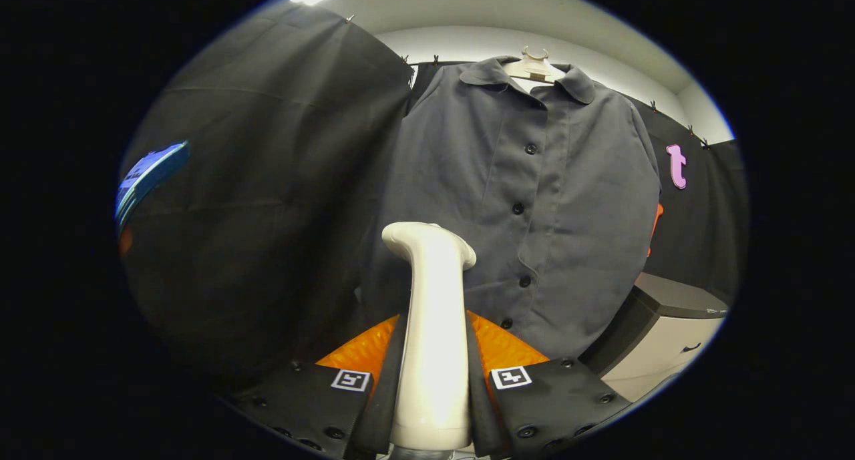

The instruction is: Iron the clothes twice with a garment steamer, once on the left side and once on the right side.

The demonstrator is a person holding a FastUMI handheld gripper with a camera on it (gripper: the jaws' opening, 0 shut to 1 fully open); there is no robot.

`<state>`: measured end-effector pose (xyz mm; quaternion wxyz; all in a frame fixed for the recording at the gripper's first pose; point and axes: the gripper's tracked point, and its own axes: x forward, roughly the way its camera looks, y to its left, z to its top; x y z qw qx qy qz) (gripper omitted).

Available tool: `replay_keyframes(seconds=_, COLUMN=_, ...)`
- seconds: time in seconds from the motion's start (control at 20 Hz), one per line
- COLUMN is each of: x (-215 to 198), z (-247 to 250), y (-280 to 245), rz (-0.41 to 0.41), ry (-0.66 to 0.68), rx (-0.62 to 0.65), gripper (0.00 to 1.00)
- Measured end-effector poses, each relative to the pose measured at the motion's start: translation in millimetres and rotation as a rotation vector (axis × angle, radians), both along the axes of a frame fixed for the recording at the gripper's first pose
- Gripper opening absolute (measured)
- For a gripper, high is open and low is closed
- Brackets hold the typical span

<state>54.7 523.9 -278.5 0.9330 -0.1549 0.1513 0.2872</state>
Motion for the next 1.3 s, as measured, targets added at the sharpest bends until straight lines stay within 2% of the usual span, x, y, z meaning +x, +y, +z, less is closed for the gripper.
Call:
replay_keyframes(seconds=0.4, x=-5, z=11, y=1, rz=0.017, ry=-0.014, rx=0.018, gripper=0.52)
replay_keyframes(seconds=0.7, x=4, z=67, y=-7, rz=0.029, ry=-0.071, rx=0.090, gripper=0.52)
replay_keyframes(seconds=1.05, x=18, z=126, y=-64, rz=0.010, ry=-0.120, rx=0.179, gripper=0.52)
replay_keyframes(seconds=1.3, x=17, z=156, y=-116, rz=-0.043, ry=-0.128, rx=0.214, gripper=0.51)
